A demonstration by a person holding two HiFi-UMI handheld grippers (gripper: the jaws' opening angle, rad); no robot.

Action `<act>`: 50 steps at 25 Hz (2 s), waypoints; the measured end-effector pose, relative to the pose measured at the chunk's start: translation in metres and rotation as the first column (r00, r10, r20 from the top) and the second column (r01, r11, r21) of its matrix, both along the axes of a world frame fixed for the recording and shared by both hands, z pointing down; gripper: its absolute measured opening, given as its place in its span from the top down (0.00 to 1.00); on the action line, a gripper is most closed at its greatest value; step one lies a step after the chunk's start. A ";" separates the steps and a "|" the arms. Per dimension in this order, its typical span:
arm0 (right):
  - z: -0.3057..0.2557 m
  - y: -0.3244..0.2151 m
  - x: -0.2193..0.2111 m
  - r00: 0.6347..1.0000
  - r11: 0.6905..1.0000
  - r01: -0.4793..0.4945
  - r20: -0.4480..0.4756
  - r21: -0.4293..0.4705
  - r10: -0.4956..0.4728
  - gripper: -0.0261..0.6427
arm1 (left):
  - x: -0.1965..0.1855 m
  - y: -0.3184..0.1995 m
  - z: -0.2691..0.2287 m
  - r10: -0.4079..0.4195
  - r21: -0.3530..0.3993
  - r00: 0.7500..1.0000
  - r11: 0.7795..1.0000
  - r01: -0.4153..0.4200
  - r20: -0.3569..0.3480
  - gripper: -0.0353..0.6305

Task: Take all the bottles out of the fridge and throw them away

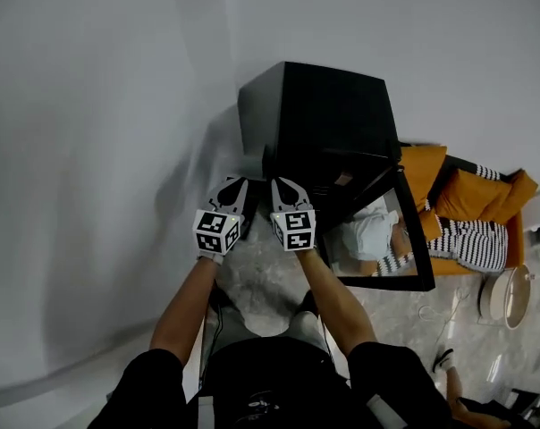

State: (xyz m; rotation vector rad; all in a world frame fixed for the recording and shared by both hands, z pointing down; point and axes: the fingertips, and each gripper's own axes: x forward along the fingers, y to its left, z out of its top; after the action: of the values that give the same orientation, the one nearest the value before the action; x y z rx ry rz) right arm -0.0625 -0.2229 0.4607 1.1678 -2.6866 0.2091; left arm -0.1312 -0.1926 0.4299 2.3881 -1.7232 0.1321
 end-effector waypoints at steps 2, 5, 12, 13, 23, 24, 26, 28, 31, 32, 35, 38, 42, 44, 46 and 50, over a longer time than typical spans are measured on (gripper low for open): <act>-0.006 -0.002 0.023 0.999 0.999 -0.042 0.001 0.005 0.042 0.95 | 0.020 -0.006 -0.005 0.040 0.002 0.999 0.999 -0.040 0.006 0.95; -0.011 -0.006 0.059 0.994 0.994 -0.105 -0.001 0.011 0.105 0.95 | 0.051 -0.015 -0.012 0.101 0.010 0.995 0.995 -0.101 0.011 0.95; -0.015 -0.007 0.149 0.964 0.964 -0.264 -0.002 0.020 0.264 0.95 | 0.126 -0.027 -0.019 0.240 0.029 0.971 0.970 -0.241 0.016 0.95; -0.015 -0.006 0.159 0.959 0.959 -0.283 -0.003 0.021 0.283 0.95 | 0.134 -0.027 -0.019 0.256 0.029 0.966 0.966 -0.257 0.017 0.95; -0.010 0.004 0.216 0.924 0.924 -0.383 -0.001 0.014 0.383 0.95 | 0.177 -0.025 -0.019 0.334 0.031 0.942 0.942 -0.335 0.029 0.95; -0.010 0.003 0.217 0.922 0.922 -0.387 0.002 0.014 0.387 0.95 | 0.178 -0.026 -0.019 0.337 0.029 0.941 0.941 -0.338 0.031 0.95; -0.008 0.004 0.220 0.919 0.919 -0.393 0.006 0.011 0.393 0.95 | 0.180 -0.025 -0.017 0.343 0.026 0.939 0.939 -0.344 0.035 0.95; -0.005 0.004 0.221 0.917 0.917 -0.398 0.008 0.008 0.398 0.95 | 0.182 -0.025 -0.014 0.348 0.022 0.937 0.937 -0.349 0.038 0.95; 0.002 0.003 0.223 0.915 0.915 -0.404 0.011 -0.001 0.404 0.95 | 0.185 -0.025 -0.007 0.357 0.012 0.933 0.934 -0.358 0.043 0.95; 0.004 0.002 0.224 0.914 0.914 -0.407 0.012 -0.004 0.407 0.95 | 0.185 -0.026 -0.005 0.360 0.008 0.932 0.933 -0.361 0.044 0.95; 0.013 0.001 0.226 0.910 0.910 -0.414 0.010 -0.018 0.414 0.95 | 0.187 -0.026 0.003 0.368 -0.004 0.928 0.930 -0.369 0.049 0.95; 0.025 0.000 0.227 0.906 0.906 -0.423 0.012 -0.029 0.423 0.95 | 0.188 -0.026 0.014 0.381 -0.019 0.923 0.924 -0.381 0.051 0.95; 0.047 -0.002 0.229 0.900 0.899 -0.436 0.009 -0.033 0.437 0.95 | 0.193 -0.028 0.037 0.406 -0.031 0.913 0.914 -0.405 0.049 0.95; 0.062 -0.002 0.231 0.894 0.894 -0.447 0.009 -0.033 0.447 0.95 | 0.198 -0.029 0.051 0.422 -0.026 0.905 0.907 -0.421 0.048 0.95; 0.082 -0.002 0.233 0.889 0.889 -0.458 0.011 -0.029 0.458 0.95 | 0.202 -0.030 0.068 0.439 -0.015 0.897 0.899 -0.438 0.049 0.95; 0.127 -0.003 0.235 0.881 0.881 -0.473 0.012 -0.019 0.474 0.95 | 0.206 -0.032 0.107 0.456 0.007 0.888 0.889 -0.457 0.051 0.95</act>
State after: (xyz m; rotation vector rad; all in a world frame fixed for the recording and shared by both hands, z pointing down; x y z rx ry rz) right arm 0.1728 -0.2260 0.5881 1.8101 -2.3546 0.3117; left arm 0.0747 -0.2251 0.5371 2.7819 -1.1449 0.2413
